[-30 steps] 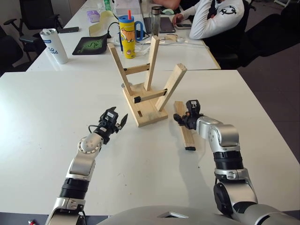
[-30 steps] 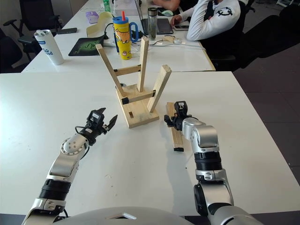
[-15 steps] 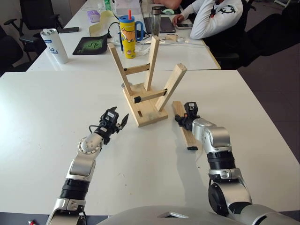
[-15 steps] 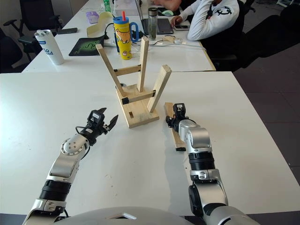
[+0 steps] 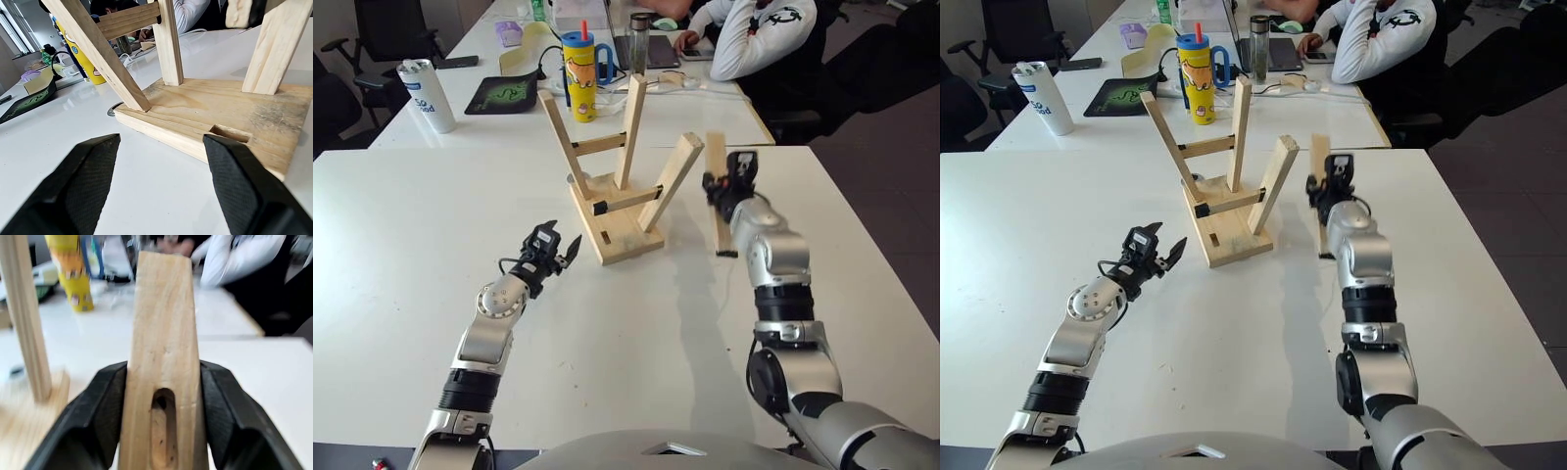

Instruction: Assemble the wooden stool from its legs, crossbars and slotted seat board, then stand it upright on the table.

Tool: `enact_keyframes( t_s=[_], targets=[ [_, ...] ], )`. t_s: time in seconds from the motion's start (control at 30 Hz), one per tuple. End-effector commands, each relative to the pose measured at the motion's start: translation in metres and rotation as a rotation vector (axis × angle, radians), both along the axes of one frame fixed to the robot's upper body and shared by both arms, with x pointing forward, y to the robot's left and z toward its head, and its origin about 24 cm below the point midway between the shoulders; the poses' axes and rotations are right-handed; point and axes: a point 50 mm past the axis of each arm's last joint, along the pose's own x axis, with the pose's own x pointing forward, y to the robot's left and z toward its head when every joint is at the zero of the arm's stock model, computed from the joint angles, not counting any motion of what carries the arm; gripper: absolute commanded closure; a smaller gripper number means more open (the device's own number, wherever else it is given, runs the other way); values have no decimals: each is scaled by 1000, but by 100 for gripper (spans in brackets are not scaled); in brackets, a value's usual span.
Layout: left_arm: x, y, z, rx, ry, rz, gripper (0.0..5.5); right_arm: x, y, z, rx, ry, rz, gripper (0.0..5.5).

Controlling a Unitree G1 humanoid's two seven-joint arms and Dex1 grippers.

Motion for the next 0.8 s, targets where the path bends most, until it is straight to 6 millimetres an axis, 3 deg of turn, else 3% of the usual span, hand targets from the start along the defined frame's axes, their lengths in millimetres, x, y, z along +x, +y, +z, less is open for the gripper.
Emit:
enact_keyframes(
  t_s=[0.03, 0.13, 0.23, 0.3, 0.37, 0.5, 0.8],
  targets=[
    [9, 14, 15, -25, -61, 73, 238, -1, -13, 90, 26, -403, -2, 346],
    [15, 25, 42, -236, -143, 154, 238, -17, 6, 135, 11, -622, 185, 346],
    [14, 24, 78, -618, -182, 113, 238, -39, 42, 149, -14, -683, 510, 346],
    [5, 11, 100, -838, -162, -46, 238, -53, 62, 144, -63, -666, 690, 346],
    [-6, -1, 116, -932, -152, -185, 238, -59, 72, 132, -150, -633, 760, 346],
    [-20, -14, 143, -974, -162, -336, 238, -62, 90, 102, -402, -560, 786, 346],
    [-29, -23, 167, -1061, -179, -441, 238, -80, 109, 75, -494, -520, 969, 346]
  ],
)
